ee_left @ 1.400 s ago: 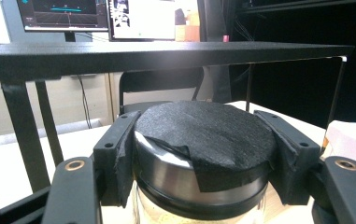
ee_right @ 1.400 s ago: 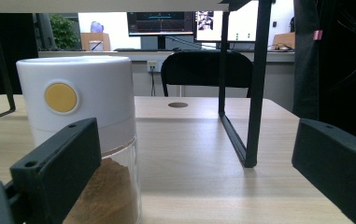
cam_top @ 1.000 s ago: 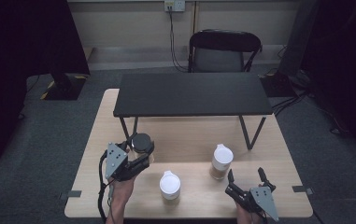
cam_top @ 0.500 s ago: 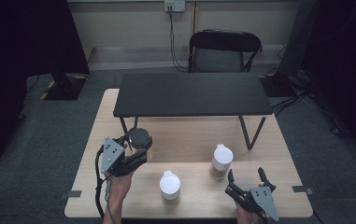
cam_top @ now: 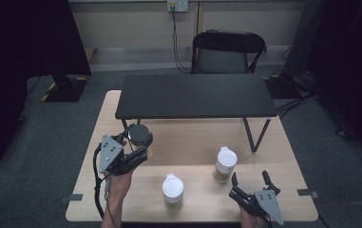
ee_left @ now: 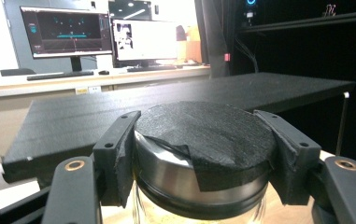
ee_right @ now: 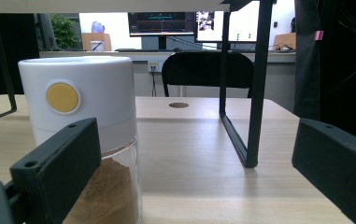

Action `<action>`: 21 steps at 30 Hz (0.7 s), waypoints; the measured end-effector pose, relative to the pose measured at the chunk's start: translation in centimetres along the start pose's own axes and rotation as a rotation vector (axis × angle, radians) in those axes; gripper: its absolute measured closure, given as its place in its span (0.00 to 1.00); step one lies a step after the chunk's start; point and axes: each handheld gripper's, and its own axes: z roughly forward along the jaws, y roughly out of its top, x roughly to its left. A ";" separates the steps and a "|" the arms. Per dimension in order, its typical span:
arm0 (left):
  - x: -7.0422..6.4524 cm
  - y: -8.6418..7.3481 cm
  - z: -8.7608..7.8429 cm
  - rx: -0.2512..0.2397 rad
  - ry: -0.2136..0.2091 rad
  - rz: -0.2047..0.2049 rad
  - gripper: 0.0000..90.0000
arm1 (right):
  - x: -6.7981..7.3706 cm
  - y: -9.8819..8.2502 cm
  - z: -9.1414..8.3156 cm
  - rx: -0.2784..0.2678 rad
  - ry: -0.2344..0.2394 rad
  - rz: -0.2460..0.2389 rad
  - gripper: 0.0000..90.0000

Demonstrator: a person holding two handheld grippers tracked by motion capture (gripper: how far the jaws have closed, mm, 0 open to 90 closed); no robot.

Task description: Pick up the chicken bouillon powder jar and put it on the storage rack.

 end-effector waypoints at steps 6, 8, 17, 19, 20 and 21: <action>0.1 0.9 0.1 -0.002 0.006 0.015 0.39 | 0.0 0.0 0.0 0.000 0.000 0.000 0.00; 0.1 1.2 0.2 -0.002 0.008 0.021 0.39 | 0.0 0.0 0.0 0.000 0.000 0.000 0.00; 0.3 2.3 0.4 -0.015 0.012 0.020 0.39 | 0.0 0.0 0.0 0.000 0.002 0.000 0.00; 0.4 2.5 0.5 -0.015 0.016 0.023 0.39 | 0.0 0.0 0.0 0.000 0.003 0.000 0.00; 0.5 2.6 0.5 -0.017 0.020 0.018 0.39 | 0.0 0.0 0.0 0.000 0.002 0.000 0.00; 0.5 2.7 0.6 -0.018 0.022 0.019 0.39 | 0.0 0.0 0.0 0.000 0.002 0.000 0.00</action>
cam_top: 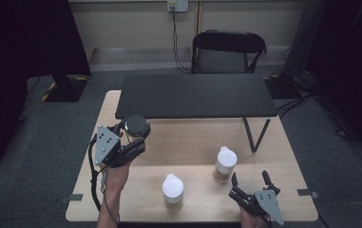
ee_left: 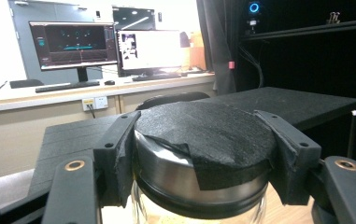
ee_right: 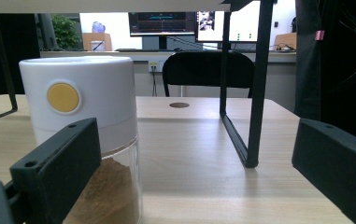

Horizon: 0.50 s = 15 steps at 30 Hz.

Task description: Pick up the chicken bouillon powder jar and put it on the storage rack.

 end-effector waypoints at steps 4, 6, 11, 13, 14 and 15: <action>0.1 0.6 0.3 0.002 0.003 0.004 0.39 | 0.0 0.0 0.0 0.000 0.000 0.000 0.00; 0.2 0.8 0.4 0.001 0.002 0.002 0.39 | 0.0 0.0 0.0 0.000 0.000 0.000 0.00; 0.1 1.6 0.7 -0.011 0.007 0.010 0.39 | 0.0 0.0 0.0 0.000 0.000 0.000 0.00; 0.0 1.9 0.8 -0.013 0.005 0.010 0.39 | 0.0 0.0 0.0 0.000 0.000 0.000 0.00; 0.0 2.0 0.8 -0.011 0.005 0.014 0.39 | 0.0 0.0 0.0 0.000 0.000 0.000 0.00; 0.0 2.2 0.9 -0.014 0.005 0.015 0.39 | 0.0 0.0 0.0 0.000 0.000 0.000 0.00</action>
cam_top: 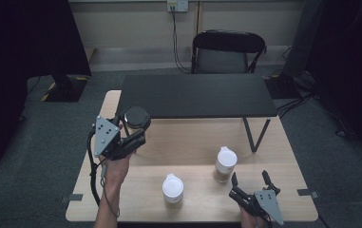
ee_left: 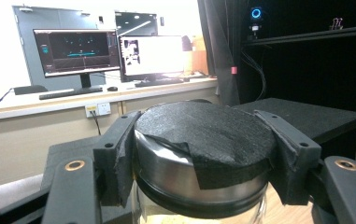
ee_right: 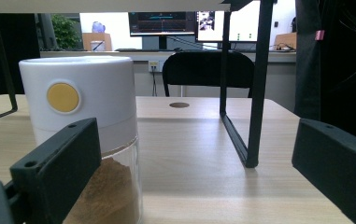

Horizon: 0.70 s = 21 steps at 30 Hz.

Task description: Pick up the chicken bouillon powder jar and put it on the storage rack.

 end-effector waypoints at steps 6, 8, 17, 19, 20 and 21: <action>0.0 0.7 0.3 -0.014 0.006 0.005 0.39 | 0.0 0.0 0.0 0.001 0.000 0.000 0.00; 0.1 0.9 0.4 -0.016 0.007 0.010 0.39 | 0.0 0.0 0.0 0.001 0.000 0.000 0.00; 0.6 1.8 1.1 -0.012 0.014 0.007 0.39 | 0.0 0.0 0.0 0.000 0.000 0.000 0.00; 0.6 2.0 1.3 -0.010 0.018 0.009 0.39 | 0.0 0.0 0.0 0.000 0.000 0.000 0.00; 0.6 2.1 1.4 -0.013 0.019 0.006 0.39 | 0.0 0.0 0.0 0.000 0.000 0.000 0.00; 0.7 2.1 1.5 -0.014 0.019 0.005 0.39 | 0.0 0.0 0.0 0.000 0.001 0.000 0.00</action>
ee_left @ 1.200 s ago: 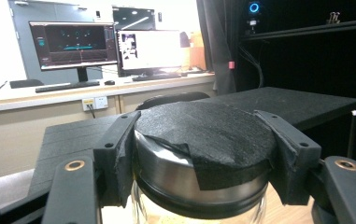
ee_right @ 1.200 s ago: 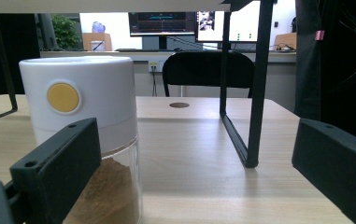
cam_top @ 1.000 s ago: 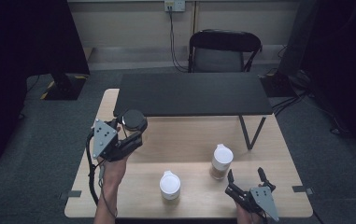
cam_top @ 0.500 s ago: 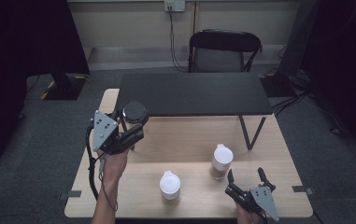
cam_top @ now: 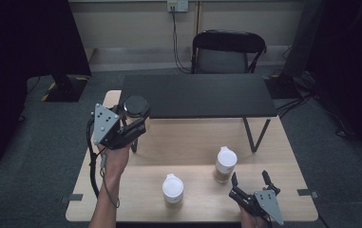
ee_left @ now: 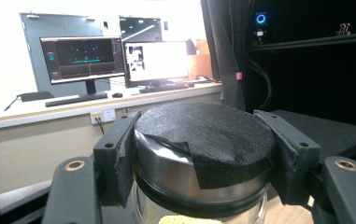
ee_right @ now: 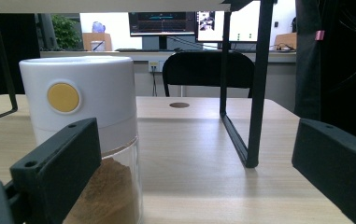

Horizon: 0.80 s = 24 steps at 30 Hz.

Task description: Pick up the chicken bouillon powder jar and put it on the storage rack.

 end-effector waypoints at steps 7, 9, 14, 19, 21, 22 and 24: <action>0.3 0.4 1.0 0.008 0.003 0.003 0.39 | 0.0 0.0 0.0 -0.001 0.002 0.000 0.00; 0.3 0.6 1.2 0.008 0.007 0.006 0.39 | 0.0 0.0 0.0 -0.001 0.002 0.000 0.00; 0.7 0.9 1.8 0.010 0.020 0.000 0.39 | 0.0 0.0 0.0 -0.001 0.003 -0.001 0.00; 0.9 1.3 2.4 0.011 0.033 -0.001 0.39 | 0.0 0.0 0.0 -0.001 0.003 -0.001 0.00; 0.9 1.4 2.6 0.011 0.036 0.003 0.39 | 0.0 0.0 0.0 -0.001 0.003 -0.001 0.00; 0.9 1.5 2.7 0.012 0.037 0.002 0.39 | 0.0 0.0 0.0 -0.001 0.004 -0.001 0.00; 1.0 1.6 3.0 0.009 0.038 0.000 0.39 | 0.0 0.0 0.0 -0.001 0.005 -0.001 0.00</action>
